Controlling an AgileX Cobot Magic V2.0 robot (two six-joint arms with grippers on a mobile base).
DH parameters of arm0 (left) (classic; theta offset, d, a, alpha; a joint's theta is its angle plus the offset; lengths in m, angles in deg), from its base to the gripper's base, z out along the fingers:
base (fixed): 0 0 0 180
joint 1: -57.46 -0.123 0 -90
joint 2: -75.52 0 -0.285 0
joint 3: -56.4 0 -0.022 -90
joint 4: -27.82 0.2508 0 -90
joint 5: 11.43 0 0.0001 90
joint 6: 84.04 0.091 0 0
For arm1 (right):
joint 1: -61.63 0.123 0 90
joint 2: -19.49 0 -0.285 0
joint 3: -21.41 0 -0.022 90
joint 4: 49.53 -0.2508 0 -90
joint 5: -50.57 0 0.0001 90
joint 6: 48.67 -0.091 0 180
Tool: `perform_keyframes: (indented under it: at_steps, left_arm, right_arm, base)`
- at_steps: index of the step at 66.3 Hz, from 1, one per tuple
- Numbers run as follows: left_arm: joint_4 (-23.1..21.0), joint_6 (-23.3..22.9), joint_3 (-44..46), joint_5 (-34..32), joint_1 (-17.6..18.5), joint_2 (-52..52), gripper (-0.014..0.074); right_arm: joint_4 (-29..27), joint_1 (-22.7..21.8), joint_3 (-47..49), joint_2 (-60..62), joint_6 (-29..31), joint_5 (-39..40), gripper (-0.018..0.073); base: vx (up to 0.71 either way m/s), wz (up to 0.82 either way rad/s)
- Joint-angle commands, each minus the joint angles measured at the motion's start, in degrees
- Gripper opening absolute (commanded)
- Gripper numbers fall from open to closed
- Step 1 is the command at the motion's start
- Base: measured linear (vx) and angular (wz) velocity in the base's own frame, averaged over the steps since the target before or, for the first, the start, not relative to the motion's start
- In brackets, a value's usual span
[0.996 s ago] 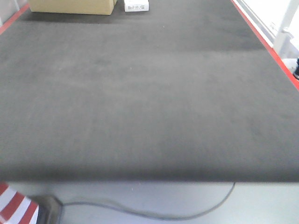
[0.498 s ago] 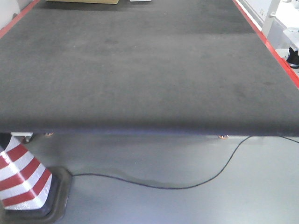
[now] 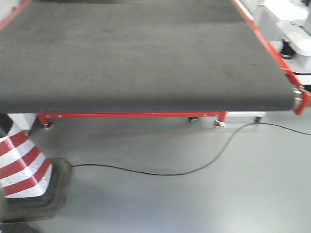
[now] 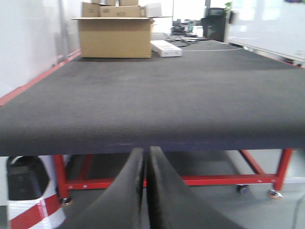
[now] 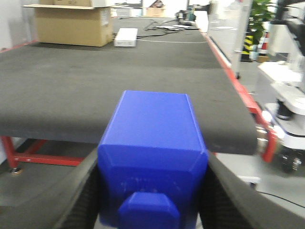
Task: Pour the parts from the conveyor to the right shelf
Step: 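Drive the base away from the conveyor holding the part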
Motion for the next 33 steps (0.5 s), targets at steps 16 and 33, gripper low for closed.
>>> perform_keyframes:
  at_steps: [16,33]
  left_arm:
    - [-0.4,-0.4,1.1,-4.2,0.3,0.7,-0.0006]
    - [-0.4,-0.4,1.1,-4.2,0.3,0.7,-0.0006]
  right_arm:
    - [-0.3,-0.2,1.4,0.2,0.2,4.4,-0.0001]
    - [-0.3,-0.2,1.4,0.2,0.2,4.4,-0.0001]
  base:
    - [-0.17,-0.52]
    - [-0.18,-0.78]
